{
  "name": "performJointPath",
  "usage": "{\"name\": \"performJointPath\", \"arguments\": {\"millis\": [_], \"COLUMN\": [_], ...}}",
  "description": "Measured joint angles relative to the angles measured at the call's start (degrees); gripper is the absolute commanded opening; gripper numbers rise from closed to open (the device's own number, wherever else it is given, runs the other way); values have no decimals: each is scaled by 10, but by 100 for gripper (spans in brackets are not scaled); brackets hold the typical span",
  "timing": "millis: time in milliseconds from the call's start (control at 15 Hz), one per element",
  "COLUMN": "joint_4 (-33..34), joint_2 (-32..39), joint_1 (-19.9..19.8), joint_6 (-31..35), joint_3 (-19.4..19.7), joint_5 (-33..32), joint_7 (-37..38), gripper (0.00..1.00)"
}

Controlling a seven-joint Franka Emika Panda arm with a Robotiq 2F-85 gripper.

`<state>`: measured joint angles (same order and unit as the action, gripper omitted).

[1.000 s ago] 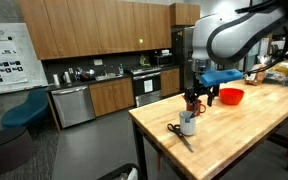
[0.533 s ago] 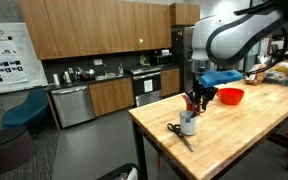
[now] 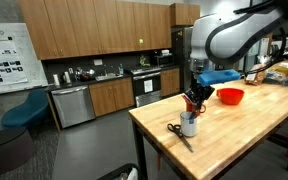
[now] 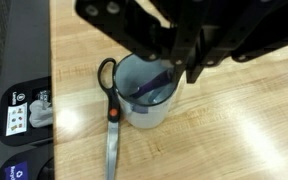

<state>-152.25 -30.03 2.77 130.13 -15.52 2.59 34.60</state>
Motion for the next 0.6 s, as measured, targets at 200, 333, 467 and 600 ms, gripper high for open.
{"name": "performJointPath", "arguments": {"millis": [200, 333, 467, 600], "joint_4": [2, 4, 6, 9], "joint_2": [0, -2, -5, -9], "joint_1": [5, 9, 13, 16], "joint_6": [2, 2, 2, 0], "joint_3": [0, 0, 0, 0], "joint_5": [0, 0, 0, 0], "joint_7": [-1, -2, -3, -5], "gripper": [2, 2, 2, 2]}}
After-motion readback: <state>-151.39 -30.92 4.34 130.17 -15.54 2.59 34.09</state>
